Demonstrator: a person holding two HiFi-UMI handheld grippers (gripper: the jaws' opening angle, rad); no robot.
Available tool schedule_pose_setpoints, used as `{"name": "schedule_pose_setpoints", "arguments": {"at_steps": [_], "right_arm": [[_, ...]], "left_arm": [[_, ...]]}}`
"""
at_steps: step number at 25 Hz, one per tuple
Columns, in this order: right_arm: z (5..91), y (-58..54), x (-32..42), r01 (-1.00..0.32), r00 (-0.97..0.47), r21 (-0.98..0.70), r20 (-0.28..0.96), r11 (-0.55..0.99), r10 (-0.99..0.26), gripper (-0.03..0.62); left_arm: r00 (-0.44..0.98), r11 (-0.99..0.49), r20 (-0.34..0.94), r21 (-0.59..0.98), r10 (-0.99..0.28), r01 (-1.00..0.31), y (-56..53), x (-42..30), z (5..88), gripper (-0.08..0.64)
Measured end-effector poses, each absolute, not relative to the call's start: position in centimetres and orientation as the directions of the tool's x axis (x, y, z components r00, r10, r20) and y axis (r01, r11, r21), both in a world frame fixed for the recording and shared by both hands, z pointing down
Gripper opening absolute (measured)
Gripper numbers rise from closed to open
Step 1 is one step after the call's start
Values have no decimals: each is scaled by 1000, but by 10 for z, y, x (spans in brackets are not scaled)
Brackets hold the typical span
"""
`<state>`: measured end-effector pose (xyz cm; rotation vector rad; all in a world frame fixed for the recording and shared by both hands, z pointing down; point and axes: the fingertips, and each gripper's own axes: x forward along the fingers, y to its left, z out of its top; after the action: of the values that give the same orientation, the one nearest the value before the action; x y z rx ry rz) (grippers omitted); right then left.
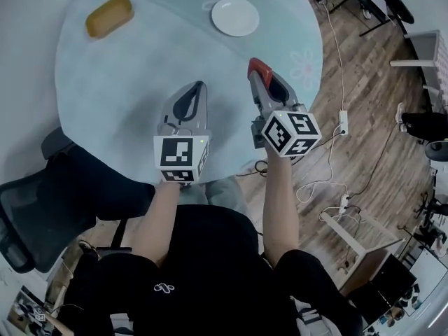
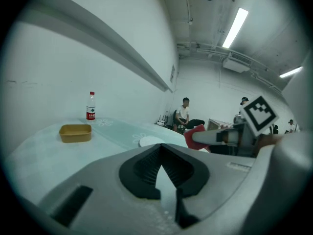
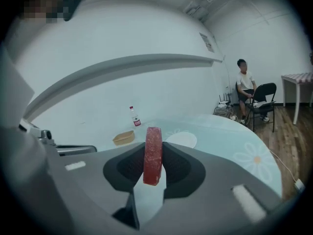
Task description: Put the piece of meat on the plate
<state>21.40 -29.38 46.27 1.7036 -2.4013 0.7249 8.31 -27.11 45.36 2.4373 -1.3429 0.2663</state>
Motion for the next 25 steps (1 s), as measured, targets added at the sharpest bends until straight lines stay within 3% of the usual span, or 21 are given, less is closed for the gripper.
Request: {"name": "schedule_pose_setpoints", "arguments": {"at_steps": [5,9,18,25], "right_arm": [[493,-372,215,-852,-481,-430,424,297,-767,101],[517,-429,214,-843,-523,-430,511,324,-682,100],[591,-509,196,-852,-519,-471,707,228,-481,101],[610,-526,195,-847,-522,-505,731,165,-439,103]], "left_arm": [[496,-460,368,187,-787,-868,-286,73,471,0],[458,-424,395,176,-796,-888,-293,65,486,0],[370,-333,445,162,-815,-929,-308,17,504,0],[296,-248,481,162,-825,-955,-311,-34,526,0]]}}
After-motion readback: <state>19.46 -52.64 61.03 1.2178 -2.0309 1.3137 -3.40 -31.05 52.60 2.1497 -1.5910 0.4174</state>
